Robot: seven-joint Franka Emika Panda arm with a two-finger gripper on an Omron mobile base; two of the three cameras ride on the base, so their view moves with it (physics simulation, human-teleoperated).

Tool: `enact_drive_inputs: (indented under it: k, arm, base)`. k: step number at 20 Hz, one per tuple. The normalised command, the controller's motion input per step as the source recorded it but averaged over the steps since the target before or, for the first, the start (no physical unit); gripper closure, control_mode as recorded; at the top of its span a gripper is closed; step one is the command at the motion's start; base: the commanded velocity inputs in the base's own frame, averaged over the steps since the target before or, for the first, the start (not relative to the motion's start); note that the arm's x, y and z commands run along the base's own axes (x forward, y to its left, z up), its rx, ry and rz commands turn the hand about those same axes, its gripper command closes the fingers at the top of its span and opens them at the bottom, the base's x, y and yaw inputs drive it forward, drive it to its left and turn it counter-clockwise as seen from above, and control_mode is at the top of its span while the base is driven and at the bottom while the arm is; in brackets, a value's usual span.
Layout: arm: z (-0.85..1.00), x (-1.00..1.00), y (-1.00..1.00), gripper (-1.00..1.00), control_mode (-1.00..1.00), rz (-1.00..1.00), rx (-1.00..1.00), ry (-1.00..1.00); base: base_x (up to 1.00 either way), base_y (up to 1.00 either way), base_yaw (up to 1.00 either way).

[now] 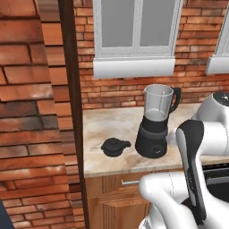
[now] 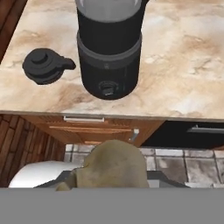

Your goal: Grab the garlic and lemon from the fridge, place them in the blender, close the lid, and turn on the blender to create a marinade.

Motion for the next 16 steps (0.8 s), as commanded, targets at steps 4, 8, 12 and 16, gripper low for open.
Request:
enact_drive_inputs:
  k: [4, 8, 12, 16]
  arm:
    - [0.88, 0.64, -0.01, 1.00, -1.00, 0.00, 0.00, -0.20]
    - [0.98, 0.60, -0.11, 1.00, -1.00, 0.00, 0.00, -0.22]
    - [0.55, 0.70, -0.06, 1.00, -1.00, 0.00, -0.01, -0.17]
    - [0.23, 0.74, -0.02, 1.00, -1.00, 0.00, 0.00, -0.10]
  base:
    - [0.00, 0.00, 0.00]
    - [0.00, 0.00, 0.00]
    - [0.00, 0.00, 0.00]
    - [0.00, 0.00, 0.00]
